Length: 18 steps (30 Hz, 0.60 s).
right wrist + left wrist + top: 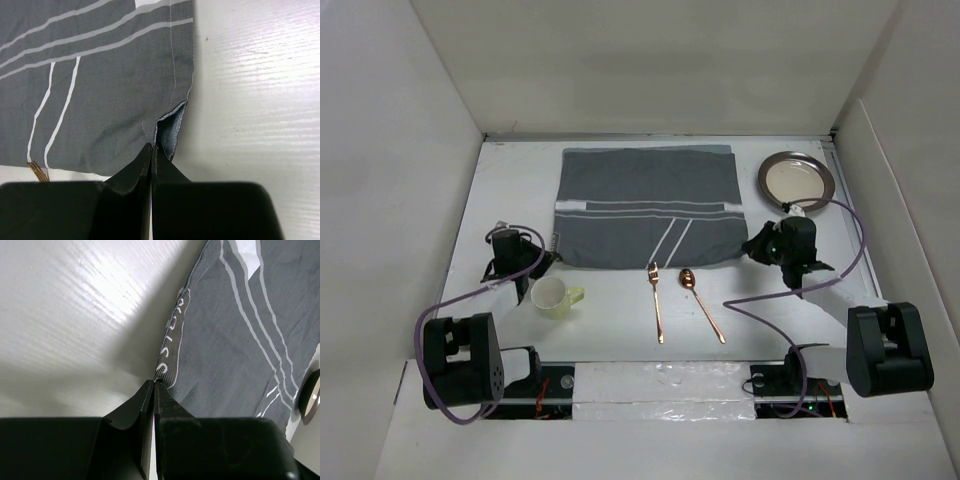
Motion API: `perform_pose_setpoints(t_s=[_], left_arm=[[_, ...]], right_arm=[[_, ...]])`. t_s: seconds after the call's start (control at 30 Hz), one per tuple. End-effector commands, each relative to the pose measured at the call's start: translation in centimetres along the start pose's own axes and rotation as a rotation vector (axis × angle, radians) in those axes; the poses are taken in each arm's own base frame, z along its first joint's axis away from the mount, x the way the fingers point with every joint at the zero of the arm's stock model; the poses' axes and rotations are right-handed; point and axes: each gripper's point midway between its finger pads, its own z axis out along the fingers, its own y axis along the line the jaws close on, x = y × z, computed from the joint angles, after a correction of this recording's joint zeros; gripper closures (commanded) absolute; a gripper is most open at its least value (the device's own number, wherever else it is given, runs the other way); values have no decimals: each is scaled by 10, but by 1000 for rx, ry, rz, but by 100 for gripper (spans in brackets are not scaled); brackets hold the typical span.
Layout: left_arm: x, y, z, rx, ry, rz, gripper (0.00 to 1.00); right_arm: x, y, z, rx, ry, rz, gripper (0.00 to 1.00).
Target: Set the dinner table for one person
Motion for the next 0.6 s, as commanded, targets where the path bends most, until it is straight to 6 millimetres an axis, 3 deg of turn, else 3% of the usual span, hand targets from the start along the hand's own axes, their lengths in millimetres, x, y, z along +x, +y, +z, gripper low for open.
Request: perform_pose_setpoints(t_s=[0.0,0.23,0.5,0.53,0.57], left_arm=[[-3,0,-11,13,-50,30,100],[-3,9,-30,-2,-101,43,100],[11,19,-31,0,-65,45,99],[11,17,-31,6,-65,48,93],[11,16,-32,12,-67,49,78]], right_arm=[[2,-2,-7,19,-18,0,100],[4,-8,-21,62,-32,37,100],[8,-11,-20,88,-9,58,94],[5,-12,-21,98,-19,59,90],[-1,-11,-23,102,-40,58,77]])
